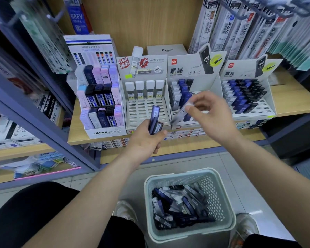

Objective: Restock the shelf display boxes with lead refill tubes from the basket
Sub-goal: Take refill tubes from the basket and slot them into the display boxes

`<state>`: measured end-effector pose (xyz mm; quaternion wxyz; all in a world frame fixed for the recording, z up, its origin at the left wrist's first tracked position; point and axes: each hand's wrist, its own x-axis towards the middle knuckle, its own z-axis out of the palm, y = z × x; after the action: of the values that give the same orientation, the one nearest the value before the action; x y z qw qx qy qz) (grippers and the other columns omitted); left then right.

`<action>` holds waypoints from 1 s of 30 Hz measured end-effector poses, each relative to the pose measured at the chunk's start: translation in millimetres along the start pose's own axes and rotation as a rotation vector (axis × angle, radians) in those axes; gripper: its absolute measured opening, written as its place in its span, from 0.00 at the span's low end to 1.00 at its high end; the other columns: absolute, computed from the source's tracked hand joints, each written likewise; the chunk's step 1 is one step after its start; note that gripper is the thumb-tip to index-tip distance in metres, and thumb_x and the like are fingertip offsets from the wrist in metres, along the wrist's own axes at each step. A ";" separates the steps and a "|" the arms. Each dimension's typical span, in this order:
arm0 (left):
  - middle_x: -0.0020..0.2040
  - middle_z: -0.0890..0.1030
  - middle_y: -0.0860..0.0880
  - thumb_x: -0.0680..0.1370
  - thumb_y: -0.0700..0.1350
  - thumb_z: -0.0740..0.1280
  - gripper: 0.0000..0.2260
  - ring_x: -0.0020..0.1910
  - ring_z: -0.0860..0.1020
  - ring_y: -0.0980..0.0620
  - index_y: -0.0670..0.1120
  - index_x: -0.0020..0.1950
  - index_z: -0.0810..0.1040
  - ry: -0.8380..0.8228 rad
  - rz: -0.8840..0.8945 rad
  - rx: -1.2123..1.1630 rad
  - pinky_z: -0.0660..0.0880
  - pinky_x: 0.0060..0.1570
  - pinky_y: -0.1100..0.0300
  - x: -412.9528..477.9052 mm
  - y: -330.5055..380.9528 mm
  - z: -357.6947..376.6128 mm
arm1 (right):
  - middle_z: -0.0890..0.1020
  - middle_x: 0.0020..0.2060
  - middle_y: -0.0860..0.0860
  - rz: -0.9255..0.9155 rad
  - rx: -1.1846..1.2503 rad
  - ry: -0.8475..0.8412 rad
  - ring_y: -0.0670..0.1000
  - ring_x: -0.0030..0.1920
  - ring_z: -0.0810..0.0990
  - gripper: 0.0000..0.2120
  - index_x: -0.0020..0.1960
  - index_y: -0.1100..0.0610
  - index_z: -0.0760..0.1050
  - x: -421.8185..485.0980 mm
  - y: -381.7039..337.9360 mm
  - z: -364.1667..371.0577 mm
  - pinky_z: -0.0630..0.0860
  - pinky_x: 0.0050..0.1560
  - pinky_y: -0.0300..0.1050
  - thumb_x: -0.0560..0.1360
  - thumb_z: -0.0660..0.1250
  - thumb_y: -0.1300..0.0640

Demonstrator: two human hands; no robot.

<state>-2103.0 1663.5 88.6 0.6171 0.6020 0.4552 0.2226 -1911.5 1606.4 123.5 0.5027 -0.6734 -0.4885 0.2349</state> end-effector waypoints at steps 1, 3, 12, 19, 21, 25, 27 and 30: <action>0.37 0.72 0.47 0.80 0.43 0.68 0.08 0.30 0.71 0.52 0.42 0.57 0.73 -0.008 0.002 0.005 0.72 0.30 0.59 -0.1 -0.8 -0.3 | 0.84 0.40 0.45 -0.027 -0.054 0.015 0.45 0.42 0.83 0.03 0.47 0.53 0.78 7.1 -2.4 -3.5 0.77 0.46 0.36 0.76 0.72 0.59; 0.39 0.72 0.47 0.81 0.42 0.68 0.08 0.31 0.71 0.53 0.43 0.58 0.73 -0.016 0.007 -0.002 0.72 0.30 0.59 0.0 -2.2 -1.2 | 0.84 0.41 0.45 -0.053 -0.136 0.019 0.44 0.43 0.82 0.02 0.47 0.53 0.79 20.5 -4.6 -7.9 0.73 0.42 0.30 0.76 0.72 0.57; 0.41 0.74 0.46 0.81 0.42 0.67 0.13 0.29 0.72 0.56 0.47 0.64 0.68 -0.015 -0.004 -0.058 0.72 0.30 0.61 1.9 -3.6 -4.7 | 0.84 0.43 0.47 -0.053 -0.362 -0.064 0.46 0.47 0.81 0.03 0.48 0.52 0.79 40.2 11.7 -3.8 0.67 0.40 0.23 0.76 0.73 0.56; 0.42 0.78 0.45 0.82 0.41 0.66 0.10 0.27 0.72 0.55 0.46 0.60 0.68 -0.042 0.023 -0.036 0.72 0.30 0.61 0.3 0.0 -2.9 | 0.84 0.41 0.46 -0.099 -0.382 -0.089 0.46 0.44 0.80 0.03 0.47 0.53 0.80 47.0 14.3 -2.1 0.69 0.42 0.24 0.75 0.73 0.57; 0.42 0.79 0.46 0.82 0.42 0.65 0.08 0.29 0.72 0.54 0.47 0.59 0.69 -0.045 0.038 -0.033 0.72 0.31 0.60 0.2 0.0 -3.1 | 0.84 0.41 0.45 -0.118 -0.417 -0.116 0.45 0.44 0.81 0.03 0.47 0.51 0.80 49.4 14.3 -1.6 0.73 0.47 0.30 0.75 0.74 0.56; 0.40 0.75 0.48 0.82 0.42 0.66 0.05 0.32 0.73 0.54 0.47 0.57 0.72 -0.021 0.041 -0.012 0.73 0.32 0.59 0.3 -0.8 -4.0 | 0.81 0.38 0.39 -0.211 -0.552 -0.143 0.46 0.45 0.78 0.02 0.47 0.50 0.81 51.0 16.1 -1.0 0.74 0.50 0.43 0.75 0.73 0.55; 0.39 0.74 0.49 0.82 0.43 0.66 0.05 0.33 0.73 0.54 0.46 0.57 0.73 -0.015 0.043 -0.002 0.73 0.32 0.60 0.0 -0.9 -4.0 | 0.78 0.39 0.38 -0.289 -0.595 -0.112 0.46 0.44 0.76 0.03 0.50 0.51 0.83 52.3 17.2 0.2 0.74 0.50 0.44 0.77 0.71 0.55; 0.42 0.75 0.49 0.82 0.44 0.66 0.05 0.37 0.74 0.53 0.47 0.57 0.75 -0.008 0.035 -0.001 0.74 0.33 0.61 -0.1 -1.1 -4.5 | 0.78 0.46 0.46 -0.322 -0.616 -0.058 0.50 0.47 0.78 0.07 0.53 0.52 0.84 53.4 20.9 5.5 0.75 0.50 0.46 0.77 0.69 0.55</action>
<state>-2107.1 1665.7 88.3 0.6154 0.6103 0.4419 0.2314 -1885.0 1656.3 111.7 0.2926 -0.7007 -0.6506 0.0129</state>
